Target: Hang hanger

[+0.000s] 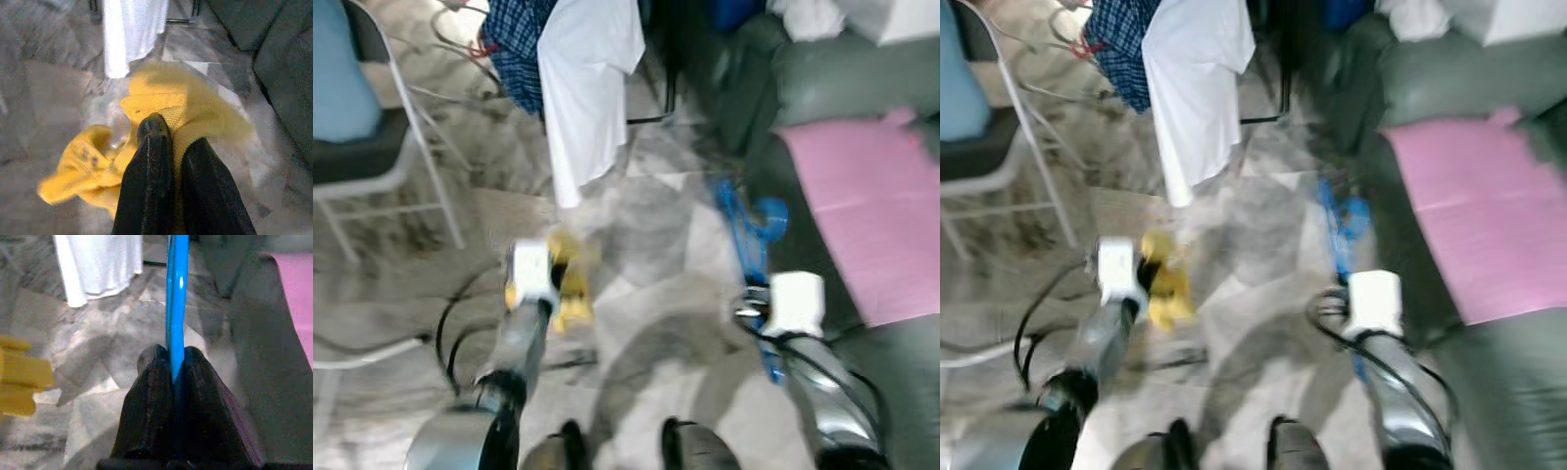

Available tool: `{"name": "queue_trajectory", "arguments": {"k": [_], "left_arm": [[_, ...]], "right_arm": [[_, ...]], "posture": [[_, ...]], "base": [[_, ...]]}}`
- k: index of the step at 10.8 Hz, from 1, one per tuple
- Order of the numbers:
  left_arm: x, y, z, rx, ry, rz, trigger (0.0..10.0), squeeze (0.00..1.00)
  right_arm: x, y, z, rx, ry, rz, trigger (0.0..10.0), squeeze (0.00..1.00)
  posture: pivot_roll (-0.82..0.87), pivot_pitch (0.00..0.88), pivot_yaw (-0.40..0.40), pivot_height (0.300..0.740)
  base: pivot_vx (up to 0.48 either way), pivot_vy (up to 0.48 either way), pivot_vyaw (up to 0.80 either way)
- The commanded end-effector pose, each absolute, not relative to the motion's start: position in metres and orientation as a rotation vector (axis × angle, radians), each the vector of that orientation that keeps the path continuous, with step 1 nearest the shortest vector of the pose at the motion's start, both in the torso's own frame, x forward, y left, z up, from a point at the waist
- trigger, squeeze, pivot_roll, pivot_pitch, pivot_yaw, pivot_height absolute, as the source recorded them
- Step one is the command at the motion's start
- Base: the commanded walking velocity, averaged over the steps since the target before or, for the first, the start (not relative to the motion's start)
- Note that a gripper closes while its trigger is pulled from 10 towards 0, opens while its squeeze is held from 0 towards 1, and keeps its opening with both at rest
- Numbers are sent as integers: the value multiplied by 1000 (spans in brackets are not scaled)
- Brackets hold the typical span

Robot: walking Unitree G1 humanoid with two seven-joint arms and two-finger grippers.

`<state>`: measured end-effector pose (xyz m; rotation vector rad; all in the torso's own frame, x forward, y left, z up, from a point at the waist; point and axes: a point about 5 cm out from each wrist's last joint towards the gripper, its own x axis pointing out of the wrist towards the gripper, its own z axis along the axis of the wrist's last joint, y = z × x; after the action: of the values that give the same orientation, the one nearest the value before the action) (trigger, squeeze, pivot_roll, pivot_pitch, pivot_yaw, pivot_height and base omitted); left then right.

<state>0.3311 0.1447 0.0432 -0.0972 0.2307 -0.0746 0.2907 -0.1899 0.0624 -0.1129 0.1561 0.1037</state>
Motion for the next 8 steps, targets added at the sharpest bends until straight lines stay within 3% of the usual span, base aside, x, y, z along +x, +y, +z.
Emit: {"name": "queue_trajectory", "arguments": {"k": [1,3,5,7,8], "left_arm": [[334,156,50,-81,181,-52,10000,0],[337,164,57,-54,149,-54,10000,0],[337,189,60,-37,144,-20,10000,0],[331,184,53,20,180,-99,10000,0],[332,175,55,88,175,-232,10000,0]], "right_arm": [[295,-187,63,-159,166,148,10000,0],[300,-190,65,-165,167,153,10000,0],[306,-184,67,-138,166,182,10000,0],[304,-171,64,-113,168,229,10000,0],[304,-159,62,-124,166,289,10000,0]], "posture": [[-186,144,-37,740],[-163,142,-54,740],[-149,142,-48,740],[-131,137,-59,740],[-116,136,-60,740]], "base": [[0,0,0],[0,0,0],[0,0,0],[0,0,0],[0,0,0]]}}
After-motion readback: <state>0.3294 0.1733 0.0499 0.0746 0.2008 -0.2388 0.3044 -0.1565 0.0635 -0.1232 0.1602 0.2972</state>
